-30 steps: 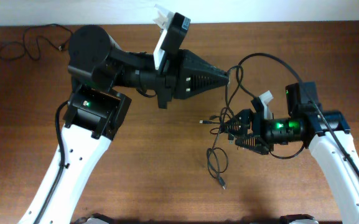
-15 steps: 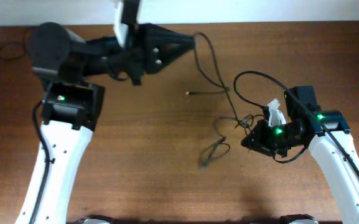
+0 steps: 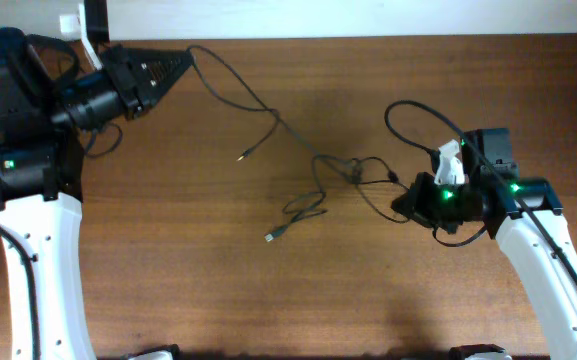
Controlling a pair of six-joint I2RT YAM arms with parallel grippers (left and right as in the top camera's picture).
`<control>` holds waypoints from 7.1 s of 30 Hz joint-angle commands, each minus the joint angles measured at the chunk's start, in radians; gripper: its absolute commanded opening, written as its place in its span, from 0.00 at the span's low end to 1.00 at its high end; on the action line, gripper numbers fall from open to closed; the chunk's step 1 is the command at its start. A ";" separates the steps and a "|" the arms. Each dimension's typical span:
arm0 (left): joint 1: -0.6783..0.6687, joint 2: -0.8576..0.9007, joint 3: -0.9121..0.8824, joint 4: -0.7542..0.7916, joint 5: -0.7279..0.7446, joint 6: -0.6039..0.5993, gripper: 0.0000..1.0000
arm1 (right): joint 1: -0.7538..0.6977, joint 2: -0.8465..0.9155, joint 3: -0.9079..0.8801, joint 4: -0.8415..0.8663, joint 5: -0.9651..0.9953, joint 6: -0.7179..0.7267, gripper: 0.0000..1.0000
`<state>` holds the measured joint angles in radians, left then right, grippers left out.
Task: Untangle cables
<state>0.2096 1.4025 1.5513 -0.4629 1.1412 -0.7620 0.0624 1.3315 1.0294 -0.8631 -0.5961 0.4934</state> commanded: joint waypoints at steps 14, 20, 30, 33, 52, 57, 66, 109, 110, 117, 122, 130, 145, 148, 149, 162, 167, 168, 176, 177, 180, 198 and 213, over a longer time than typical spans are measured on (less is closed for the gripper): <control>0.006 -0.011 0.006 -0.548 -0.757 0.264 0.00 | 0.002 -0.012 0.642 -0.379 0.451 0.013 0.04; 0.006 -0.011 0.003 -0.569 -0.776 0.264 0.00 | 0.002 -0.010 0.747 -0.470 0.819 0.092 0.08; 0.006 -0.011 0.003 -0.553 -0.651 0.277 0.00 | 0.002 -0.008 0.747 -0.543 0.703 0.089 0.27; -0.005 -0.011 0.003 -0.366 -0.070 0.475 0.00 | 0.003 0.004 0.747 -0.536 0.604 0.030 0.42; -0.520 -0.022 0.087 0.480 -0.206 0.111 0.00 | 0.003 0.109 0.743 -0.558 0.327 -0.079 0.48; -0.555 -0.022 0.219 0.520 -0.207 0.069 0.00 | 0.058 0.204 0.743 -0.528 0.223 -0.079 0.48; -0.560 -0.022 0.238 0.557 -0.207 0.069 0.00 | 0.229 0.402 0.743 -0.452 0.238 -0.113 0.48; -0.363 -0.023 0.238 -0.030 -0.544 0.233 0.00 | -0.046 0.168 0.434 -0.565 0.750 -0.008 0.04; -0.333 -0.023 0.238 -0.113 -0.625 0.240 0.00 | -0.070 0.167 0.434 -0.561 0.733 -0.006 0.04; -0.272 -0.023 0.237 -0.507 -1.274 0.240 0.00 | -0.137 0.121 0.527 -0.510 0.543 -0.073 0.04; -0.272 -0.020 0.232 -0.627 -1.567 0.232 0.00 | -0.137 0.032 0.727 -0.515 0.555 -0.008 0.04; -0.272 0.065 0.230 -0.661 -1.331 0.226 0.11 | -0.137 -0.035 0.877 -0.502 0.324 -0.044 0.04; -0.275 0.112 0.230 -0.629 -0.788 0.422 0.25 | -0.135 -0.035 0.877 -0.034 -0.405 -0.116 0.04; -0.282 0.112 0.230 -0.620 -0.634 0.539 0.29 | -0.135 -0.034 0.877 0.154 -0.409 0.069 0.04; -0.291 0.112 0.230 -0.619 -0.621 0.566 0.30 | -0.135 -0.033 0.877 0.218 -0.410 0.143 0.04; -0.321 0.120 0.230 -0.608 -0.625 0.578 0.43 | -0.135 -0.032 0.877 0.353 -0.537 0.259 0.04; -0.321 0.120 0.230 -0.608 -0.621 0.578 0.43 | -0.122 0.008 0.875 -0.192 -0.068 0.161 0.04; -0.321 0.120 0.230 -0.607 -0.621 0.578 0.43 | -0.111 0.032 0.875 -0.275 -0.016 0.161 0.04; -0.322 0.120 0.230 -0.605 -0.620 0.578 0.42 | -0.094 0.071 0.881 0.089 -0.558 0.111 0.04; -0.325 0.120 0.230 -0.603 -0.621 0.580 0.42 | -0.094 0.071 0.881 0.028 -0.495 0.087 0.04; -0.362 0.120 0.230 -0.588 -0.491 0.706 0.44 | -0.094 0.090 0.880 -0.122 -0.398 0.060 0.04; -0.583 0.338 0.230 -0.488 -0.457 -0.255 0.77 | 0.113 0.095 0.880 0.247 -0.557 0.060 0.04; -0.611 0.338 0.230 -0.488 -0.252 -0.667 0.78 | 0.314 0.095 0.880 0.322 -0.431 -0.045 0.04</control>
<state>-0.4000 1.7454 1.7794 -0.9520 0.8471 -1.3808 0.3416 1.4315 1.8999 -0.5686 -1.0470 0.4637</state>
